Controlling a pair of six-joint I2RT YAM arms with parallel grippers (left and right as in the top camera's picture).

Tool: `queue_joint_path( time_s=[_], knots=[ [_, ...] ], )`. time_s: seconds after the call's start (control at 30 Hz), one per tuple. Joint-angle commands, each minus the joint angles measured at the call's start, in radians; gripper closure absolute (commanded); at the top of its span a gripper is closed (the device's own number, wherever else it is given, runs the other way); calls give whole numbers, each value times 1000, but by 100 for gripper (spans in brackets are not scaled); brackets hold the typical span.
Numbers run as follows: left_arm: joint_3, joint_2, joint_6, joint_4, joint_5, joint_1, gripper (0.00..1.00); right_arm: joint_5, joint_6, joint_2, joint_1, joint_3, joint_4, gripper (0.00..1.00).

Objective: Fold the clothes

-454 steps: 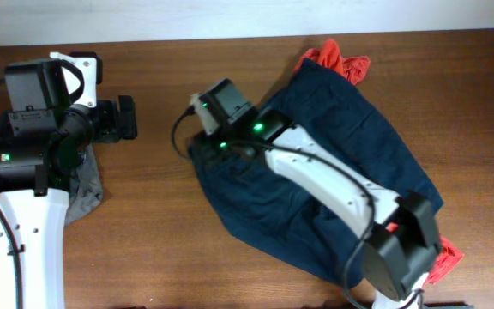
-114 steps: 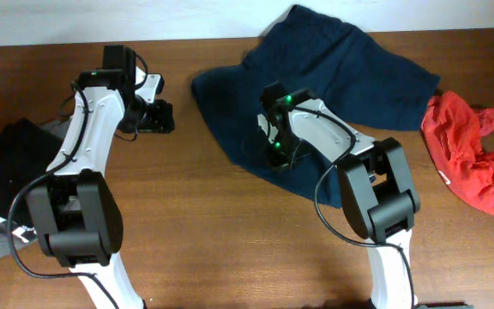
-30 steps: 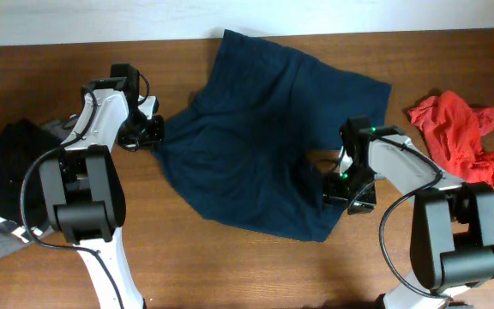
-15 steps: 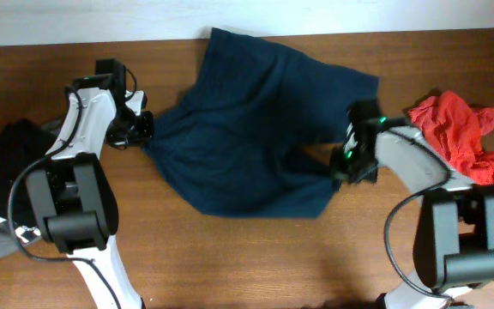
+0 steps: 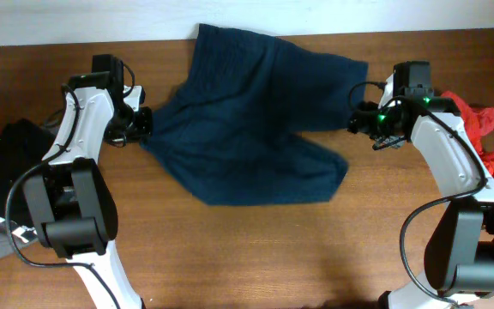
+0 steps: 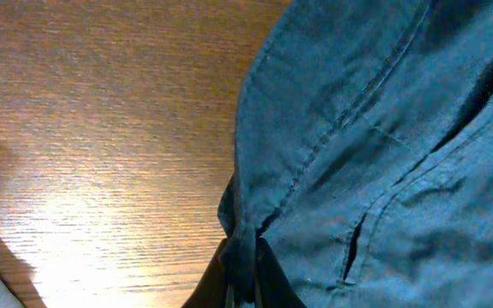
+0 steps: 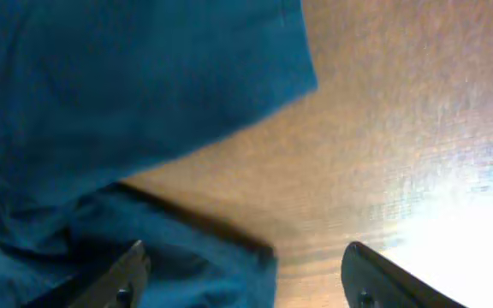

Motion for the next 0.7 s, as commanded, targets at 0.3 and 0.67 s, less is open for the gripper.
queue_joint_path(
  time_s=[0.3, 0.67],
  knots=[
    [5, -35, -10, 0, 12, -3, 100, -170, -132, -8, 133, -140, -228, 27],
    [5, -35, -10, 4, 12, -3, 100, -184, -8, -8, 273, -389, 69, 30]
  ],
)
